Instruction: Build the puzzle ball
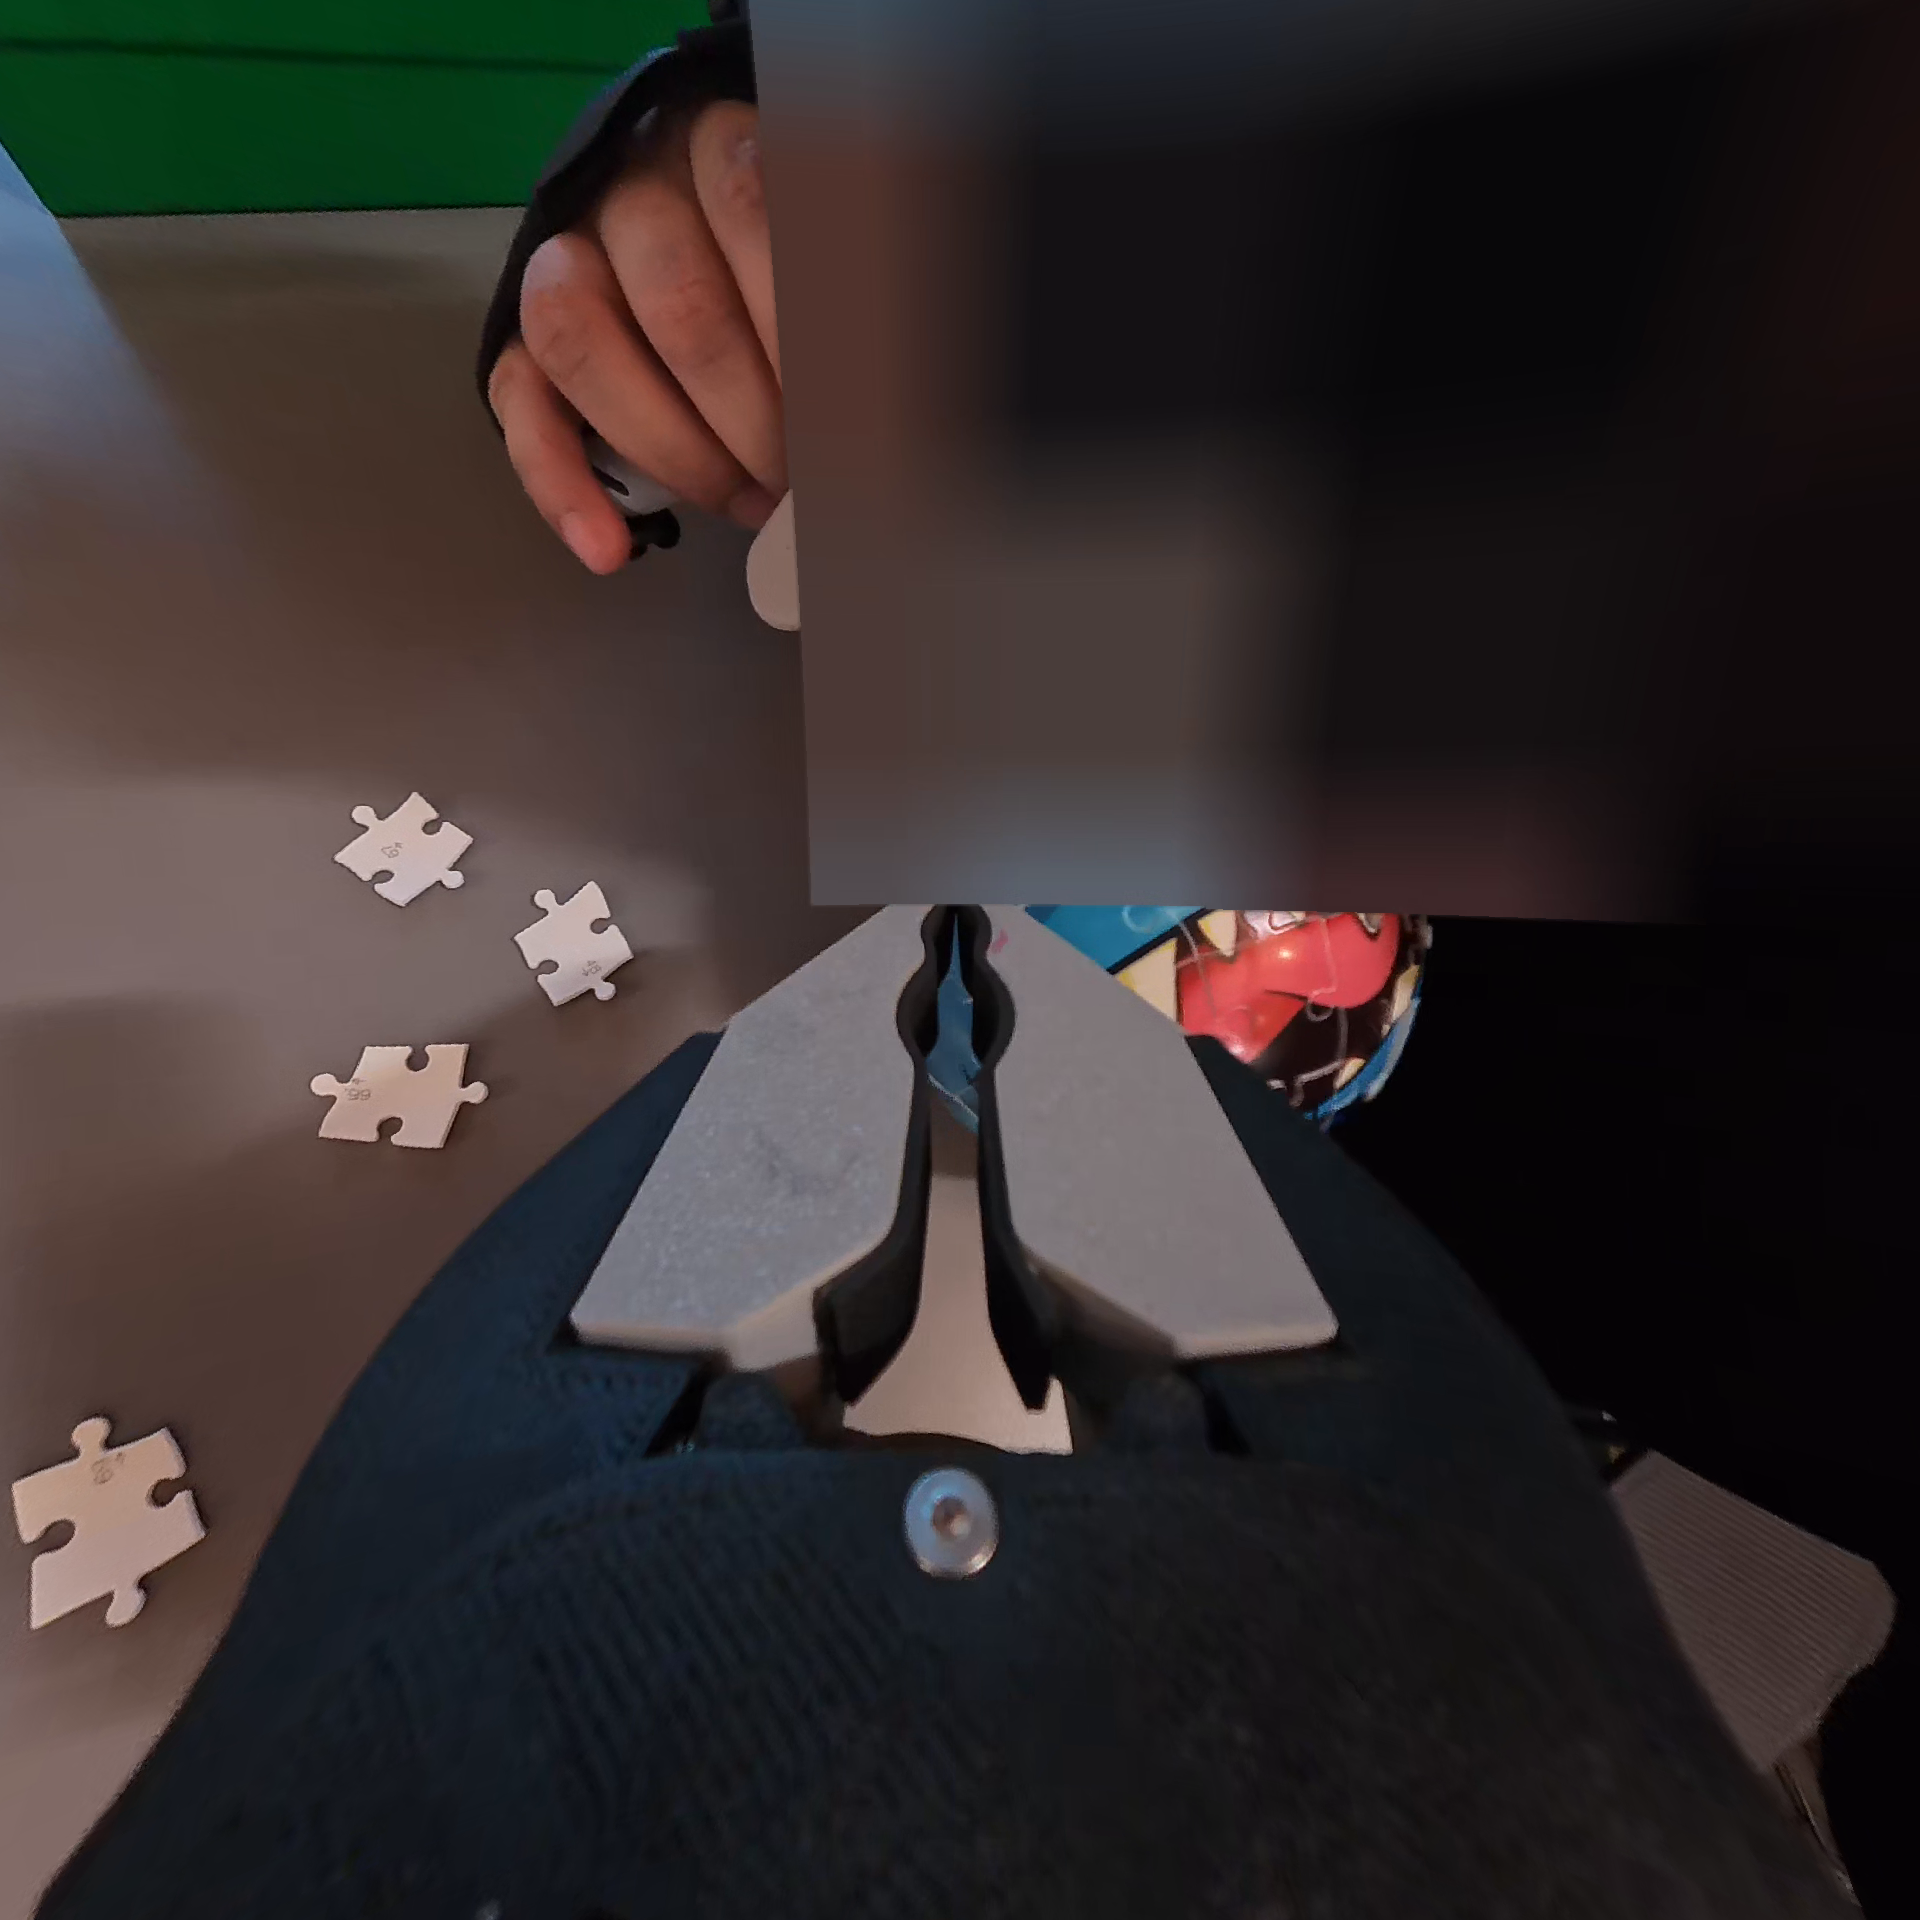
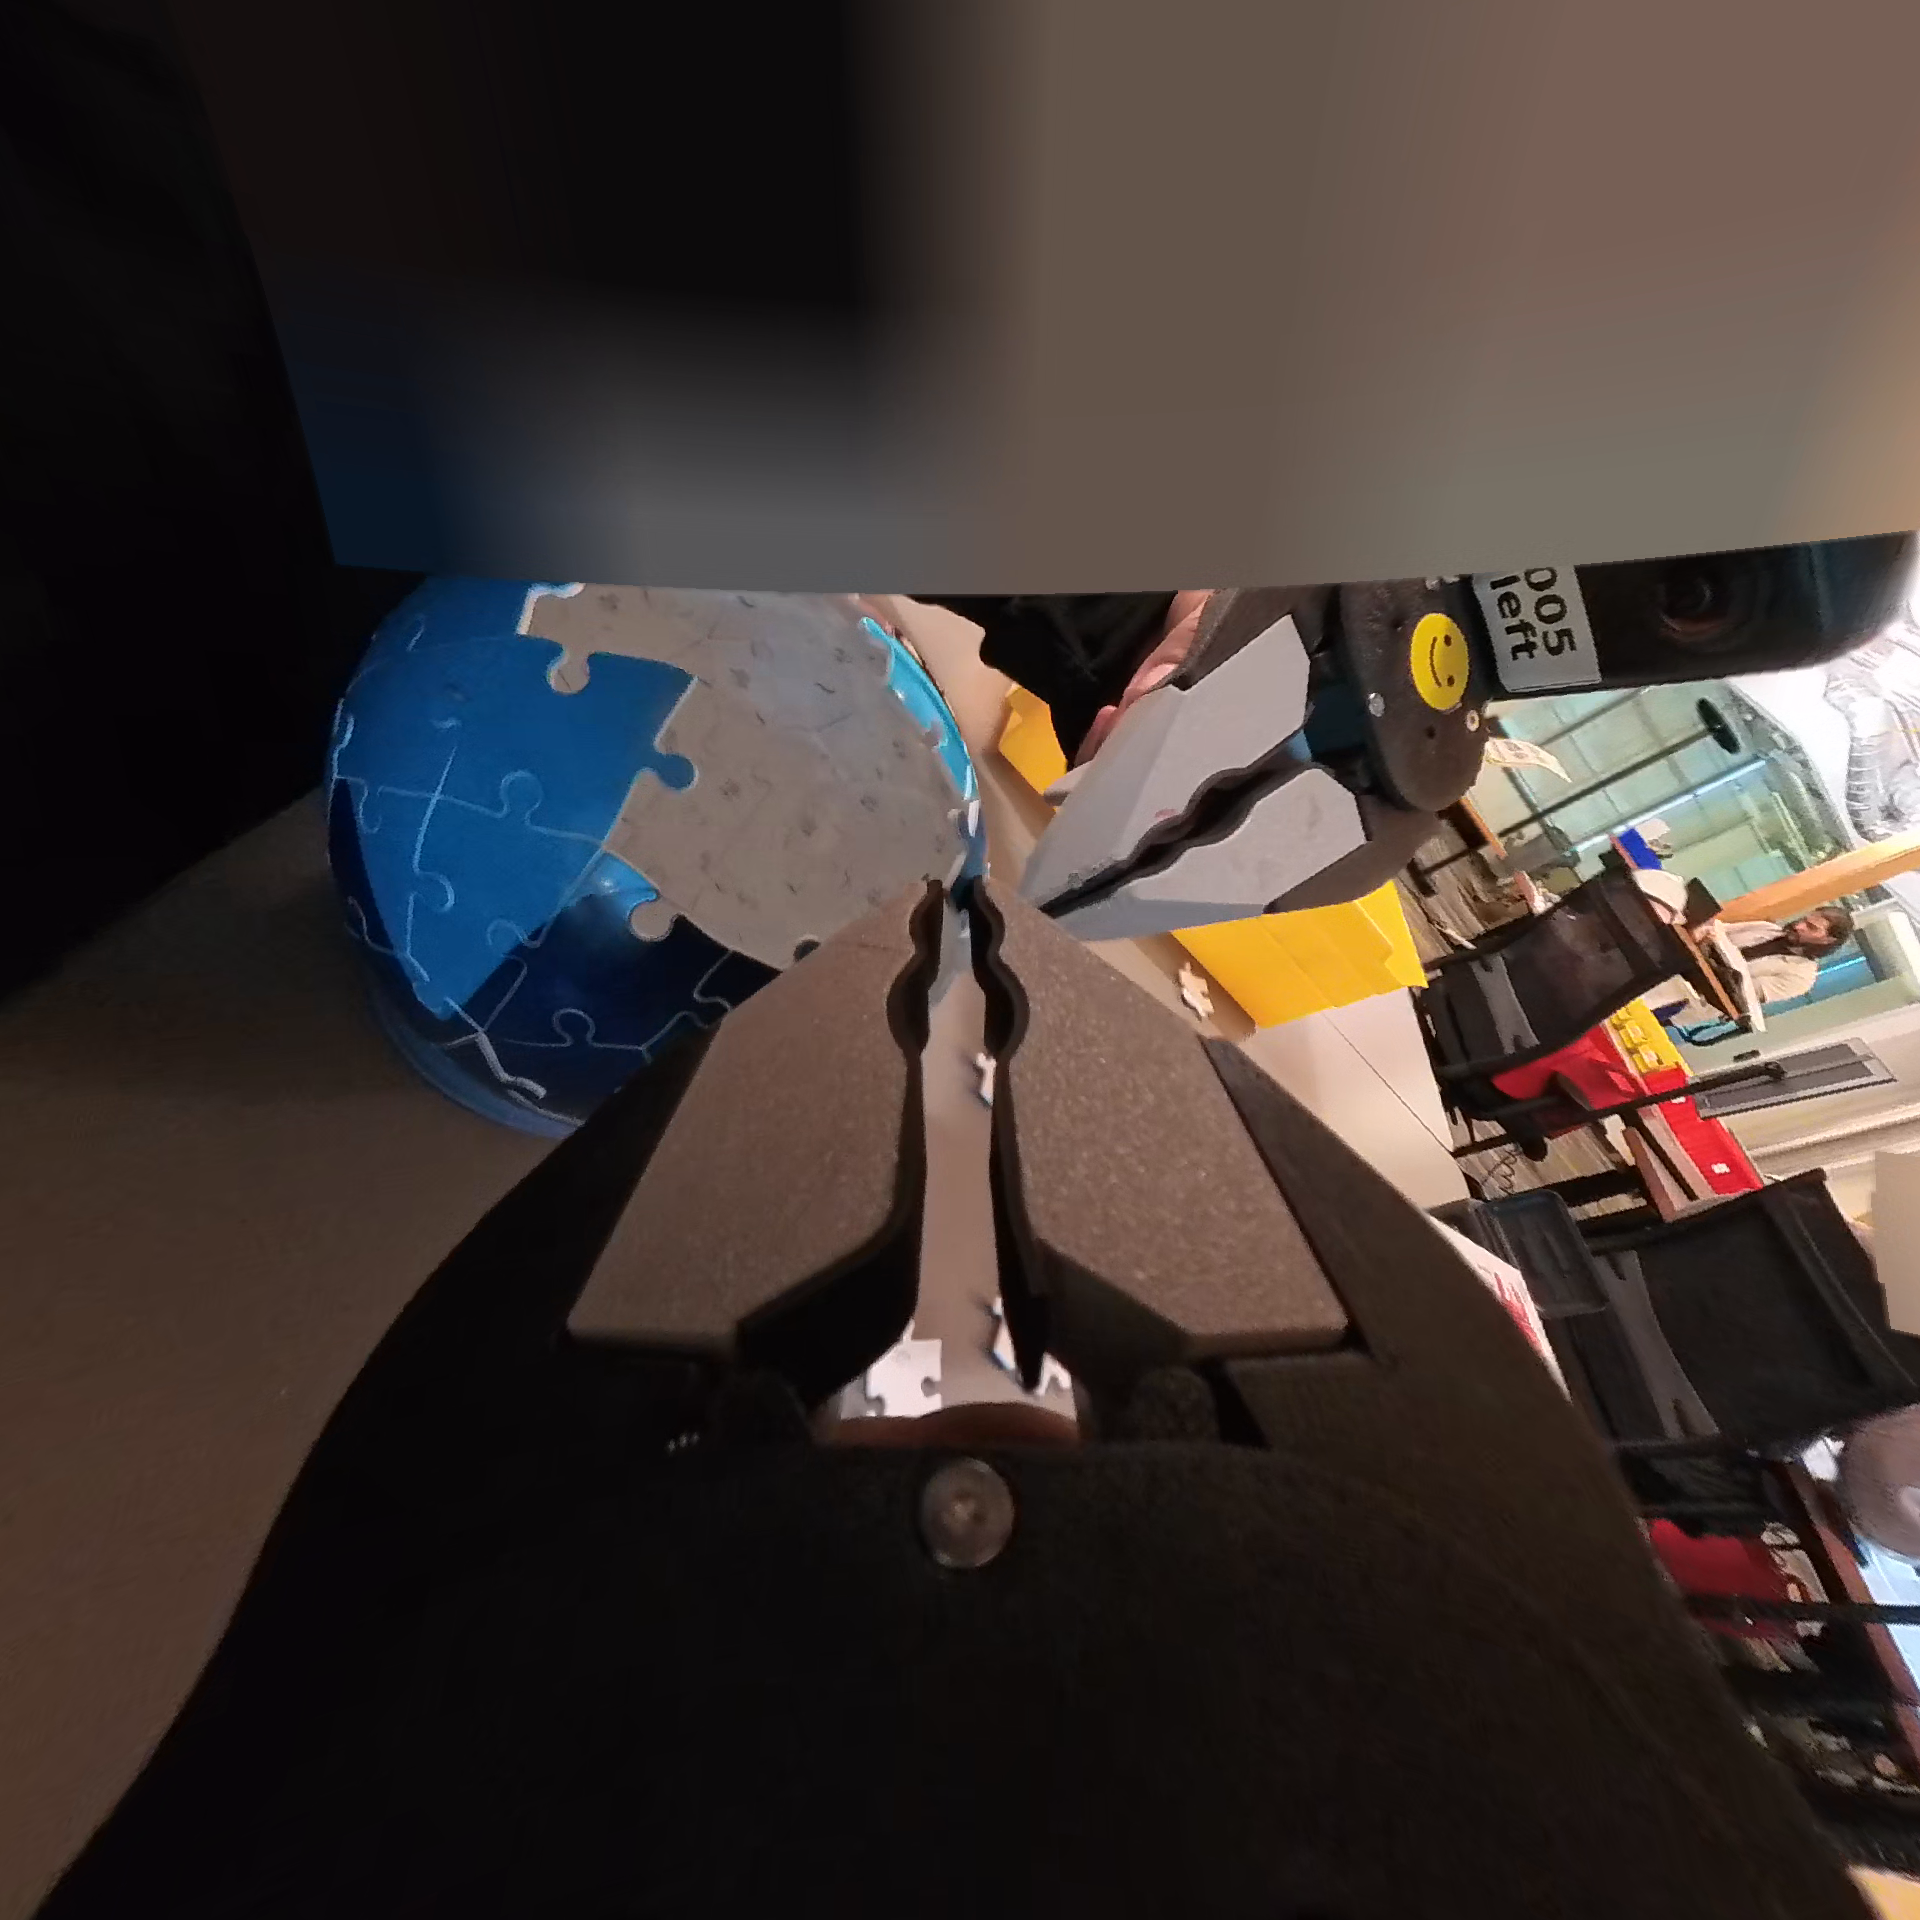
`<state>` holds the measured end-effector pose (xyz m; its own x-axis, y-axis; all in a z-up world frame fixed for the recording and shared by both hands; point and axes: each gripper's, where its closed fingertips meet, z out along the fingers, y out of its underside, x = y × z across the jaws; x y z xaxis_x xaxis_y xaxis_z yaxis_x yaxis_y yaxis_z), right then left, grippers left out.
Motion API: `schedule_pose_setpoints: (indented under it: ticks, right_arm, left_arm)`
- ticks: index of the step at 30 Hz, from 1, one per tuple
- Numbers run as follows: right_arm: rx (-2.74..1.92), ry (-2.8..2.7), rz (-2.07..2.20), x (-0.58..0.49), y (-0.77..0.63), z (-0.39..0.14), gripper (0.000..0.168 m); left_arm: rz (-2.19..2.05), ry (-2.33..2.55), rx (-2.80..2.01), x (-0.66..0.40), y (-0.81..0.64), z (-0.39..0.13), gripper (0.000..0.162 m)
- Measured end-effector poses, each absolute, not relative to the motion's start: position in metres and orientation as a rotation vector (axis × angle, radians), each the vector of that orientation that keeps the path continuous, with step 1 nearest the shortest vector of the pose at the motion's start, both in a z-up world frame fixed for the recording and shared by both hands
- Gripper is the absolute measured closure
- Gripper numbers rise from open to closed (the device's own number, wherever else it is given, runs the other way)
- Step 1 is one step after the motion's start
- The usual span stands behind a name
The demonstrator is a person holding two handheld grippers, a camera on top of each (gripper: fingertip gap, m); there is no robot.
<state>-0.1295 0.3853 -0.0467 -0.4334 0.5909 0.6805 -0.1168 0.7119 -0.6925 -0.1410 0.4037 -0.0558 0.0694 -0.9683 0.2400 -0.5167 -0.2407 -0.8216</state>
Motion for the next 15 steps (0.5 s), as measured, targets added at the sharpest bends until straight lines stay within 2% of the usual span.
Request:
schedule_pose_setpoints:
  ticks: [15]
  right_arm:
    - [-0.32,-1.891,0.843,-0.1287,0.3846,-0.0472,0.167]
  left_arm:
    - [-1.119,1.492,-1.806,-0.1389,0.4031,-0.0534,0.162]
